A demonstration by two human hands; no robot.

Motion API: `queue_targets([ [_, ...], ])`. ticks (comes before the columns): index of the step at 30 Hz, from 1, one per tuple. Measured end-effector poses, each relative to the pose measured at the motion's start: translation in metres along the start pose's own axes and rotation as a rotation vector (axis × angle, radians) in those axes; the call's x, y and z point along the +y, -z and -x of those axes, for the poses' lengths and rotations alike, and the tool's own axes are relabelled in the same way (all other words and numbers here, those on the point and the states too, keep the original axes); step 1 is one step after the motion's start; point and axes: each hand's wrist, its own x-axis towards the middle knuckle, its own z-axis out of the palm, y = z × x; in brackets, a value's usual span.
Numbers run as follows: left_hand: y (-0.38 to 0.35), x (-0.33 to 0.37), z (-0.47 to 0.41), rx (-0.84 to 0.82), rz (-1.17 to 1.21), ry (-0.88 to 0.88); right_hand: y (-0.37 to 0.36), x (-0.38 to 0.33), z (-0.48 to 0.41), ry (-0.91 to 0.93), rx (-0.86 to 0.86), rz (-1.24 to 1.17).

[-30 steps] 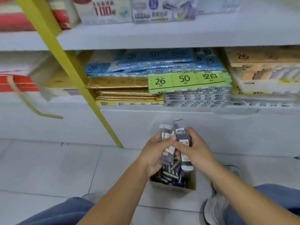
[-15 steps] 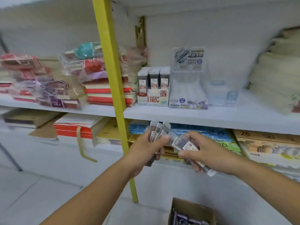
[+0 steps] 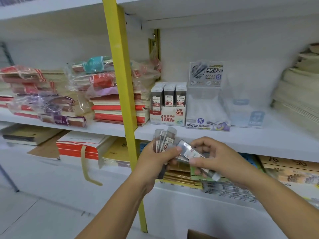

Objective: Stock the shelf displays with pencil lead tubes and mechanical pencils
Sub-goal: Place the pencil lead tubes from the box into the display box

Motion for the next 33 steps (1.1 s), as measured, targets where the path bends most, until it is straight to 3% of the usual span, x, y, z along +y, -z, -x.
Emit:
queue_targets([
  [4, 0.011, 0.003, -0.002, 0.086, 0.099, 0.032, 0.002, 0.001, -0.006, 0.036, 0.136, -0.269],
  [7, 0.019, 0.006, 0.0, 0.073, 0.138, 0.03, -0.007, -0.002, -0.016, 0.063, 0.27, -0.231],
  [15, 0.046, 0.022, -0.006, 0.108, 0.257, -0.106, -0.021, -0.056, -0.065, 0.228, 0.294, -0.112],
  [21, 0.068, 0.028, -0.009, 0.267, 0.389, -0.143, -0.008, -0.091, -0.095, 0.336, 0.421, 0.028],
  [26, 0.091, 0.031, -0.009, 0.418, 0.379, -0.166, 0.003, -0.124, -0.118, 0.538, 0.552, 0.412],
  [30, 0.099, 0.033, -0.006, 0.447, 0.39, -0.184, -0.008, -0.134, -0.136, 0.539, 0.401, 0.816],
  [33, 0.1, 0.035, -0.004, 0.43, 0.401, -0.189, -0.018, -0.129, -0.153, 0.511, 0.301, 0.923],
])
